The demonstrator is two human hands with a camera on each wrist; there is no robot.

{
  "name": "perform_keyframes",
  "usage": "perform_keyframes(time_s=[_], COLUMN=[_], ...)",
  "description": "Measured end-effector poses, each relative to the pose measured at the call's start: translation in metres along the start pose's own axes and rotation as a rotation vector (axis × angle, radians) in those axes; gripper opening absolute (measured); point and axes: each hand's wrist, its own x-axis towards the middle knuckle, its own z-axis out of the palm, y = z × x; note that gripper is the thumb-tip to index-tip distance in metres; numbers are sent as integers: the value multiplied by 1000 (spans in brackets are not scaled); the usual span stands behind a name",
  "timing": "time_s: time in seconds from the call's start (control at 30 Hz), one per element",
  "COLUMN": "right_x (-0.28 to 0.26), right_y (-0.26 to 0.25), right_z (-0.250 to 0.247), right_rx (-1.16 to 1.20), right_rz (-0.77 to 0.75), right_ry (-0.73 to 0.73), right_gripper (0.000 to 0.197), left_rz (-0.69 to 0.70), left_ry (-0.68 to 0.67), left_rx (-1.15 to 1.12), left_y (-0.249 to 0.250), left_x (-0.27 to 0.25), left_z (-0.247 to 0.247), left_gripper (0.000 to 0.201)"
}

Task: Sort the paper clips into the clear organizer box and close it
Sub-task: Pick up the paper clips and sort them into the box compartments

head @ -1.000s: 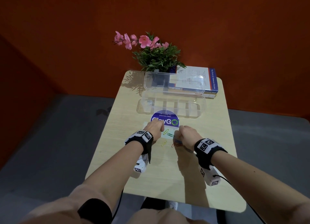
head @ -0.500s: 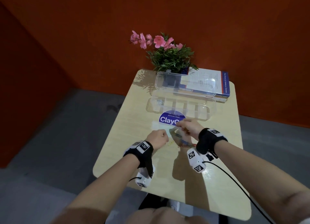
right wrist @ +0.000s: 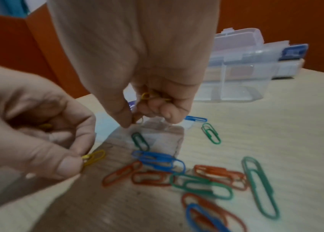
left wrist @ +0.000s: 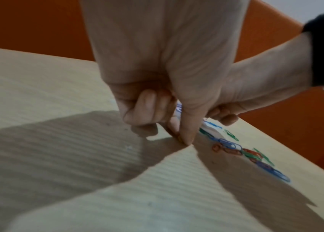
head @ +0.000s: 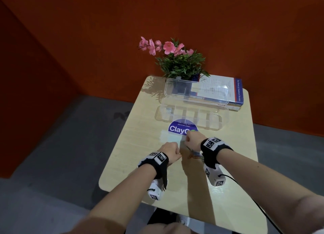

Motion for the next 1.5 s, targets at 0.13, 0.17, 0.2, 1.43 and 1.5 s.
perform_keyframes(time_s=[0.13, 0.17, 0.2, 1.43, 1.5], right_x=[-8, -12, -17, 8, 16], right_y=[17, 22, 28, -19, -29], right_z=[-4, -5, -6, -92, -99], right_rx=[671, 860, 1025, 1619, 1530], right_rz=[198, 243, 279, 190, 189], right_ry=[131, 170, 201, 18, 68], right_gripper=[11, 12, 13, 41, 41], left_rz=[30, 33, 23, -79, -105], left_ry=[-54, -51, -33, 370, 349], left_rx=[61, 52, 20, -719, -705], left_y=[-2, -2, -2, 4, -10], left_x=[2, 2, 4, 17, 2], left_z=[-4, -8, -14, -104, -87], left_gripper=[4, 4, 5, 24, 24])
